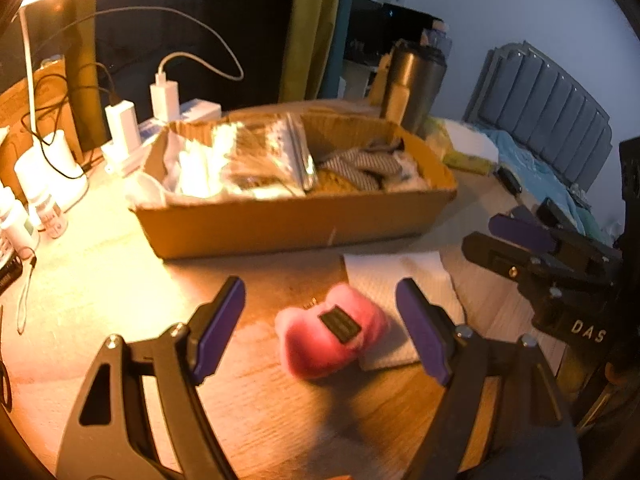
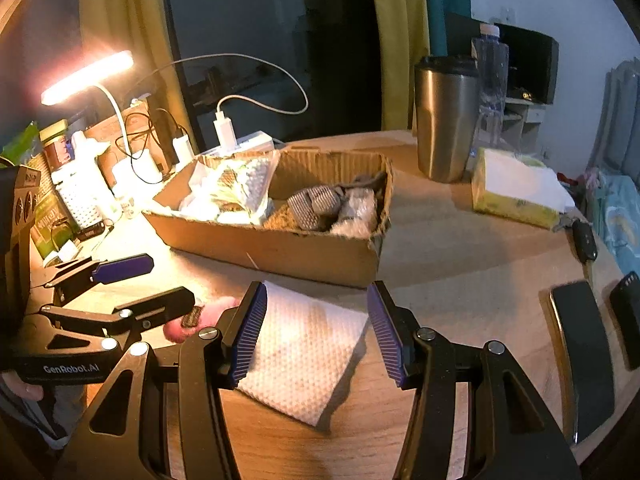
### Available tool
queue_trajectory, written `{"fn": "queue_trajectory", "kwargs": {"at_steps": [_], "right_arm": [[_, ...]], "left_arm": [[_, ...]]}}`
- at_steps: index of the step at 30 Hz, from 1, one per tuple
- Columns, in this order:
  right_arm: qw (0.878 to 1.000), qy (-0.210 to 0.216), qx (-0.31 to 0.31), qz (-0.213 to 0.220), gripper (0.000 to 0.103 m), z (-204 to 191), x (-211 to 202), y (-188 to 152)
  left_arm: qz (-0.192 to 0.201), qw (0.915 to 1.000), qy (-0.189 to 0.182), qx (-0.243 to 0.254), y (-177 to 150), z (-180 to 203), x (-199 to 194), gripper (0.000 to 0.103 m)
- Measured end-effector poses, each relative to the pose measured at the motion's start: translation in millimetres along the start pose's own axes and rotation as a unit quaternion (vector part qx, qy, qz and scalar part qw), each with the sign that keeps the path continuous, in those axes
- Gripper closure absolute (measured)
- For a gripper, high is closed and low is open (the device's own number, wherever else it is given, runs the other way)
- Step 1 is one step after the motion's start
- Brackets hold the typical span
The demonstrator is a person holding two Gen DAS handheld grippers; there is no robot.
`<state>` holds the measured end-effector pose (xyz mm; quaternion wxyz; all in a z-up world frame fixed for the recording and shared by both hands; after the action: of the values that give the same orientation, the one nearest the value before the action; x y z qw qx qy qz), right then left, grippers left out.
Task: Organize soft objects
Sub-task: 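Move the left tool to the pink fluffy item while the right tool approaches the white cloth, then grasp the pink fluffy item with the left tool while the right tool pinches the white cloth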
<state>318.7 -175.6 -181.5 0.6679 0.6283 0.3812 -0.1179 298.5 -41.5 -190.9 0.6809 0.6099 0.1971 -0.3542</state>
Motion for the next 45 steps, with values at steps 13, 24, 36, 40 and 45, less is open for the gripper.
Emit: {"fn": "queue_trajectory", "kwargs": {"at_steps": [13,24,36,40,45], "right_arm": [[1.000,0.006,0.023,-0.012,0.048,20,9,-19],[0.999,0.019,0.004,-0.029,0.048,10,20,-25],[0.997,0.019,-0.044,-0.058,0.031,-22,38,-28],[0.995,0.014,-0.051,-0.082,0.031,-28,50,-33],[0.992,-0.005,-0.074,-0.106,0.028,-38,65,-42]], "left_arm": [[-0.051,0.9985,0.012,0.012,-23,11,35,0.024],[-0.057,0.9981,0.019,0.011,-32,2,43,0.025],[-0.041,0.9991,0.011,0.001,-37,-13,27,0.032],[-0.032,0.9994,0.005,-0.008,-34,-19,20,0.033],[-0.024,0.9995,0.003,-0.022,-33,-28,13,0.033]]}}
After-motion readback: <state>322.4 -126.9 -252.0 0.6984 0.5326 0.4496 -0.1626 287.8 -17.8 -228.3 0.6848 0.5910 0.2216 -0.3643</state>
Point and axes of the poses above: each gripper's, at about its wrist camera, not at the fingertips, and x roughly the way its jaws point, z to its right, y to its top, the point moved 8 cm from there along x, roughly the way its jaws point, and after that the axes turned 1 degree about z, right-handed, at the moved point
